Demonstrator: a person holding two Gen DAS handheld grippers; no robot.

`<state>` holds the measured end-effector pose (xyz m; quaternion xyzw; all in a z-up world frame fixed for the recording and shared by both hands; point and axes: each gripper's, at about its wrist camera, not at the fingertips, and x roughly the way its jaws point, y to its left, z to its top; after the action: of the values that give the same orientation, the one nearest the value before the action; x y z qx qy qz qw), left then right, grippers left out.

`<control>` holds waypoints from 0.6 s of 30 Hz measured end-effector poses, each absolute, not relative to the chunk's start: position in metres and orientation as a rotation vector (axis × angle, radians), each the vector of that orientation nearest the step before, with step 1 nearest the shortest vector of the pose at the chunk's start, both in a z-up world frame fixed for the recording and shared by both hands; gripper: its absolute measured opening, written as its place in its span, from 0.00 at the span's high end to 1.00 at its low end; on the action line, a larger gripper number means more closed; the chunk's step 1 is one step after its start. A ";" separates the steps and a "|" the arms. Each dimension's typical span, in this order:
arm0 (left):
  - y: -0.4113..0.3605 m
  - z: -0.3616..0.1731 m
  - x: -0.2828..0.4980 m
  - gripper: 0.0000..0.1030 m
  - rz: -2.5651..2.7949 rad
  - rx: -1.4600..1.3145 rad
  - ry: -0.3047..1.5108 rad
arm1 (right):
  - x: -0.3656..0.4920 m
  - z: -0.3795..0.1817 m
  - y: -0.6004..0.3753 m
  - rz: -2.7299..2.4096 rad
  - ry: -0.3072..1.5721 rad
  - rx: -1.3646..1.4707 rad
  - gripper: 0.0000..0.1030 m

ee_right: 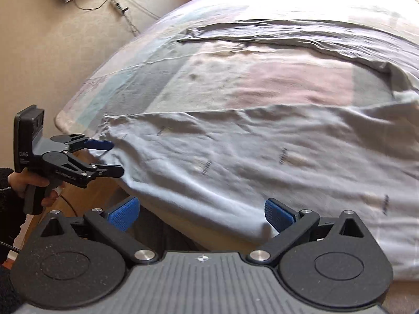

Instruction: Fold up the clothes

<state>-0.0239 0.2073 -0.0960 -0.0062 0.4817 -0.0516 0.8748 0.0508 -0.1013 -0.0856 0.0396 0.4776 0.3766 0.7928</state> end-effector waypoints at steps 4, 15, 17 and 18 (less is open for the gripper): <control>0.205 -0.088 -0.034 0.01 -0.072 0.044 1.044 | 0.042 -0.094 -0.133 0.747 1.034 0.131 0.00; 0.186 -0.102 0.000 0.00 -0.054 0.020 0.999 | 0.052 -0.106 -0.092 0.867 0.945 0.009 0.00; 0.188 -0.101 -0.005 0.01 -0.043 0.004 1.006 | 0.055 -0.106 -0.090 0.861 0.955 0.001 0.00; 0.190 -0.101 -0.008 0.01 -0.040 0.011 1.010 | 0.055 -0.105 -0.090 0.860 0.960 -0.002 0.00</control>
<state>-0.0083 0.1899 -0.1006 0.0053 0.4836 -0.0192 0.8751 0.0548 -0.0899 -0.1055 -0.0009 0.4476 0.4006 0.7995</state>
